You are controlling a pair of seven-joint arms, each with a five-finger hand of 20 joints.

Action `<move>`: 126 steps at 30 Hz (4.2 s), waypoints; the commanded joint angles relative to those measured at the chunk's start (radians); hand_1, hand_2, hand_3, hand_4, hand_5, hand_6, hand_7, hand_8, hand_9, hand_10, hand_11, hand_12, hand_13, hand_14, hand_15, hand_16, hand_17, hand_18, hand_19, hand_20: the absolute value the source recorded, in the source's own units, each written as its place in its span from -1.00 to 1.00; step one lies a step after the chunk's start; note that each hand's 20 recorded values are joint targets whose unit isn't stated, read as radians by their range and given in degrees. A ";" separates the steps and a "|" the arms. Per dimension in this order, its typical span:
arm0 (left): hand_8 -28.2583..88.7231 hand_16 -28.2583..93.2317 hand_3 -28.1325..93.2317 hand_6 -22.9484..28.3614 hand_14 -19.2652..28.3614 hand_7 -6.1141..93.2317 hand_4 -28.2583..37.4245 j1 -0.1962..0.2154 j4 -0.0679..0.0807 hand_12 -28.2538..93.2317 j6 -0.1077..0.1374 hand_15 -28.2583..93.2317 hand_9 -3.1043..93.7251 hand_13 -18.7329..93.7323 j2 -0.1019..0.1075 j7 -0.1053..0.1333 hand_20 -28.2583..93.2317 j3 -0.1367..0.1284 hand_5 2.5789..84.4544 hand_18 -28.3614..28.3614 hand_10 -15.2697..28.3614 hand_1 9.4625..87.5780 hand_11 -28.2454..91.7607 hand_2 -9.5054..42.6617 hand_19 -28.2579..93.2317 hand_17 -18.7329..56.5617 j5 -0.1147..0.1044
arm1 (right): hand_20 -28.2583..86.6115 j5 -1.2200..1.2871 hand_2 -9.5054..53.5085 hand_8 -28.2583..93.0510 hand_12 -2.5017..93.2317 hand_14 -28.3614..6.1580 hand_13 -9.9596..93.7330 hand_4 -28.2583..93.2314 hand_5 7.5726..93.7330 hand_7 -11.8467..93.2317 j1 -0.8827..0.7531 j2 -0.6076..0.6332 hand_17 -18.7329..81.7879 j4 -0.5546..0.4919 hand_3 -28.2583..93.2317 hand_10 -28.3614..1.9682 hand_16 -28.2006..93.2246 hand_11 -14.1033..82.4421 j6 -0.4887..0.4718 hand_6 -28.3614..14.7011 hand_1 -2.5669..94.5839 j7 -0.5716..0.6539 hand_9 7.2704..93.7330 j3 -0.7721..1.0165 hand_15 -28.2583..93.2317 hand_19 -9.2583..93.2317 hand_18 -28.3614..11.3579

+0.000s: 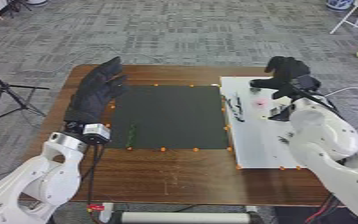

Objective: Arrange flowers

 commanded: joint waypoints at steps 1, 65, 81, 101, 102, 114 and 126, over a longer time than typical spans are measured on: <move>-0.69 -0.50 0.55 0.01 0.42 -0.46 -0.85 0.019 -0.009 -0.24 0.014 -0.11 -0.58 -0.39 -0.006 -0.005 -0.40 -0.017 -0.42 0.63 0.21 -0.49 -0.15 -0.92 0.12 -0.71 -0.004 | 0.43 -0.046 -1.00 -0.74 -0.22 -0.07 0.36 -1.00 0.05 -0.03 -0.509 0.093 0.02 -0.108 0.22 -0.11 -0.04 0.36 -0.084 0.09 -0.10 0.109 0.14 0.420 0.83 0.99 -0.68; -0.67 -0.49 0.54 0.02 0.44 -0.50 -0.84 0.047 -0.020 -0.23 0.036 -0.12 -0.58 -0.40 0.038 0.026 -0.39 -0.061 -0.42 0.63 0.22 -0.50 -0.17 -0.88 0.11 -0.71 -0.022 | 0.65 0.073 -0.96 -0.07 0.03 0.01 0.58 -0.70 0.50 0.24 -0.587 0.096 0.19 -0.089 0.86 0.15 0.03 0.61 0.005 0.32 -0.16 -0.069 0.64 0.405 0.89 1.00 -0.70; -0.66 -0.49 0.54 0.03 0.45 -0.51 -0.84 -0.131 0.014 -0.23 -0.007 -0.12 -0.58 -0.40 0.102 0.008 -0.39 0.020 -0.41 0.64 0.24 -0.50 -0.17 -0.87 0.11 -0.71 -0.007 | 0.75 0.017 -0.98 -0.02 -0.04 0.14 0.71 -0.61 0.56 0.25 0.227 -0.141 0.35 0.019 0.89 0.19 0.03 0.66 0.052 0.39 -0.22 -0.043 0.73 -0.378 0.90 1.00 -0.68; -0.67 -0.49 0.56 0.06 0.53 -0.48 -0.84 -0.332 0.057 -0.22 -0.038 -0.08 -0.58 -0.42 0.079 0.037 -0.37 0.179 -0.40 0.66 0.30 -0.50 -0.16 -0.86 0.10 -0.76 0.002 | 0.76 -0.045 -0.98 -0.12 -0.03 0.27 0.77 -0.73 0.59 0.20 0.273 -0.432 0.43 0.264 0.83 0.31 0.02 0.63 -0.065 0.37 -0.11 0.067 0.77 -0.622 0.88 1.00 -0.60; -0.67 -0.50 0.56 0.06 0.54 -0.48 -0.84 -0.322 0.057 -0.22 -0.036 -0.07 -0.58 -0.42 0.077 0.035 -0.37 0.174 -0.40 0.66 0.30 -0.50 -0.16 -0.86 0.10 -0.76 0.001 | 0.76 -0.046 -0.98 -0.12 -0.03 0.27 0.77 -0.73 0.60 0.20 0.272 -0.435 0.44 0.265 0.83 0.32 0.02 0.63 -0.065 0.37 -0.11 0.070 0.77 -0.625 0.88 1.00 -0.60; -0.68 -0.51 0.57 0.09 0.57 -0.47 -0.84 -0.065 0.044 -0.24 0.013 -0.07 -0.59 -0.45 0.124 -0.032 -0.36 0.024 -0.40 0.66 0.34 -0.49 -0.15 -0.87 0.09 -0.77 -0.023 | 0.77 -0.059 -0.96 -0.13 -0.02 0.28 0.78 -0.78 0.62 0.14 0.231 -0.477 0.46 0.263 0.80 0.35 0.04 0.61 -0.084 0.37 -0.07 0.093 0.79 -0.598 0.88 1.00 -0.60; -0.66 -0.50 0.55 0.09 0.53 -0.51 -0.81 0.073 0.073 -0.22 0.036 -0.09 -0.60 -0.45 0.095 -0.049 -0.36 -0.058 -0.40 0.65 0.32 -0.47 -0.18 -0.87 0.10 -0.75 -0.025 | 0.77 -0.079 -0.97 -0.15 -0.03 0.31 0.79 -0.80 0.64 0.08 0.197 -0.521 0.47 0.265 0.78 0.36 0.04 0.60 -0.097 0.34 -0.02 0.104 0.78 -0.586 0.87 1.00 -0.59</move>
